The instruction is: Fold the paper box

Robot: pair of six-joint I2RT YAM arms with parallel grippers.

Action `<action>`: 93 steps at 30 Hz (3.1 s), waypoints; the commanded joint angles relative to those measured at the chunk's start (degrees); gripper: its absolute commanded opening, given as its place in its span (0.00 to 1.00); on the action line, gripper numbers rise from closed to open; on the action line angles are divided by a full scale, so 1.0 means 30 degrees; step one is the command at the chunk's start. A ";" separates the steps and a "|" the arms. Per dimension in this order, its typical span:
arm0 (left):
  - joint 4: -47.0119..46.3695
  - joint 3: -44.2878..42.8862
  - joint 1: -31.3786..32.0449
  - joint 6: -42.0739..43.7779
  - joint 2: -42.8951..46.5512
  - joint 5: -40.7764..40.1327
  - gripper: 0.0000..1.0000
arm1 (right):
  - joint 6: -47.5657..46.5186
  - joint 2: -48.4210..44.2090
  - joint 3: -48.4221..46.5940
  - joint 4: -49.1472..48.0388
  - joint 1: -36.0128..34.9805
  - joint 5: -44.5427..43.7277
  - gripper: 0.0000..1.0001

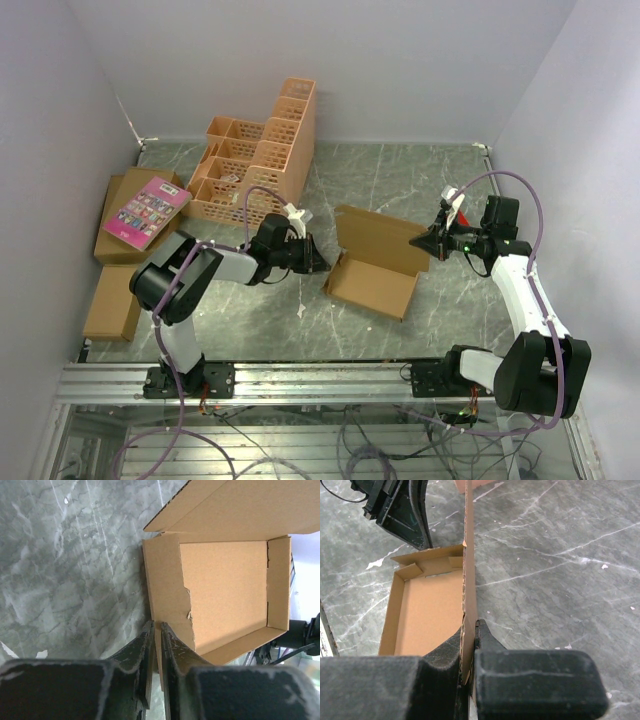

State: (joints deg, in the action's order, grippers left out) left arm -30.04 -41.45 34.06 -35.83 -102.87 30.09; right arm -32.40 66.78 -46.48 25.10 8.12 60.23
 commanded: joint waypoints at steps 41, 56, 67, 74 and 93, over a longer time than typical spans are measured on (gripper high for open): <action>-0.0716 -0.1430 0.1512 -0.0448 -0.1660 0.0609 0.48 | -0.0298 -0.0580 -0.0093 -0.0013 -0.0443 0.0608 0.00; 0.4966 -0.3291 0.2542 0.1960 -0.1674 -0.3206 0.37 | -0.0344 -0.0897 -0.0122 0.0012 -0.0631 0.0713 0.00; 0.8394 -0.4528 0.3739 0.3531 -0.0552 -0.7178 0.07 | -0.0127 -0.1699 -0.0514 0.0031 -0.0756 0.1028 0.00; 0.8119 -0.3763 0.4317 0.3805 0.2758 -1.0935 0.07 | 0.0002 -0.2132 -0.2792 0.0031 -0.1908 0.0484 0.00; 0.5269 -0.1937 0.4819 0.4945 0.3752 -1.6603 0.07 | 0.0813 -0.2542 -0.4790 -0.1522 -0.4073 -0.0441 0.00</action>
State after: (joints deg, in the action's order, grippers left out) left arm -14.04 -49.93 48.01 -23.79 -90.26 -11.84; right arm -30.02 61.34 -60.31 22.98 -3.53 58.87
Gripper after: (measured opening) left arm 0.098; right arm 0.010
